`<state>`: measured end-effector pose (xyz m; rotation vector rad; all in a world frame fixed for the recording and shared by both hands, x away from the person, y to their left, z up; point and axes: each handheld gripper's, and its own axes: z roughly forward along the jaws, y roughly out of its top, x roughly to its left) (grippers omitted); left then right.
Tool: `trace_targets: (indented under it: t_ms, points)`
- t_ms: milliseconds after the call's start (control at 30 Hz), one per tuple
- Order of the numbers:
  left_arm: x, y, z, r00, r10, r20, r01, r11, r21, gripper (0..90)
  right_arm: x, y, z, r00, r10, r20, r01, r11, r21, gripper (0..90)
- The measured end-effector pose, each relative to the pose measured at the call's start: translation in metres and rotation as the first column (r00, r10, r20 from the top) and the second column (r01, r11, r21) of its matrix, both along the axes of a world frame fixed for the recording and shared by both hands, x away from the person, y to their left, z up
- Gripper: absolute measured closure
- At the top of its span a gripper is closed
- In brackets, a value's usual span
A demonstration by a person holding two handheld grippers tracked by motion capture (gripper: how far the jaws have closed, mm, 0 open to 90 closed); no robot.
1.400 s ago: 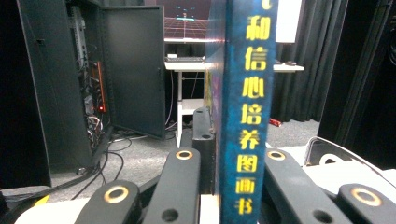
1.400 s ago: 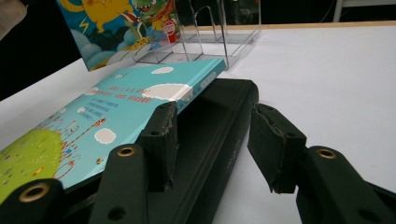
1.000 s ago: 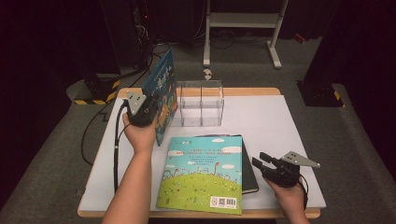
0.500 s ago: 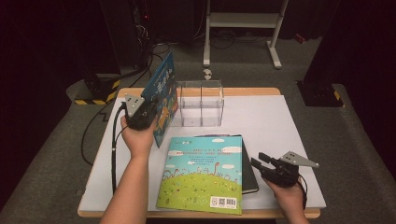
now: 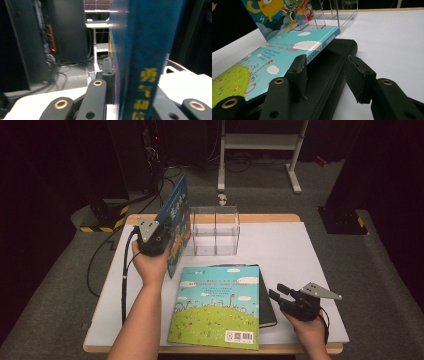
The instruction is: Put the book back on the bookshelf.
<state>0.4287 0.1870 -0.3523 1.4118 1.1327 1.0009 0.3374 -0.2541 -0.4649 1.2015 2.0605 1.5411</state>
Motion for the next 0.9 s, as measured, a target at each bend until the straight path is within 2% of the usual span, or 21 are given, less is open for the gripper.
trace_targets:
  t_ms: [67, 267, 500, 767, 900]
  points:
    - [0.001, -0.002, 0.000, 0.9999, 0.004, 0.014, -0.004, 0.9999, 0.013, 82.8, 0.000, 0.000, 0.000, 1.0000, 0.000, 0.001, 0.000, 1.000, 0.000, 51.2]
    - [0.011, -0.008, 0.000, 0.9987, 0.029, 0.041, -0.030, 0.9994, 0.015, 83.1, 0.000, 0.000, -0.002, 1.0000, 0.004, -0.007, -0.004, 1.000, 0.005, 51.2]
    - [0.020, -0.007, -0.001, 0.9974, 0.055, 0.046, -0.055, 0.9985, 0.002, 83.1, 0.000, -0.002, -0.002, 1.0000, 0.000, -0.010, 0.000, 1.000, 0.011, 51.4]
    - [0.021, -0.007, -0.003, 0.9945, 0.090, 0.054, -0.091, 0.9957, 0.018, 82.9, -0.001, -0.002, -0.002, 1.0000, 0.001, -0.009, -0.001, 1.000, 0.012, 51.7]
    - [0.021, -0.004, -0.004, 0.9928, 0.108, 0.052, -0.108, 0.9941, 0.006, 82.7, -0.001, -0.002, -0.001, 1.0000, 0.000, -0.009, 0.000, 1.000, 0.013, 51.7]
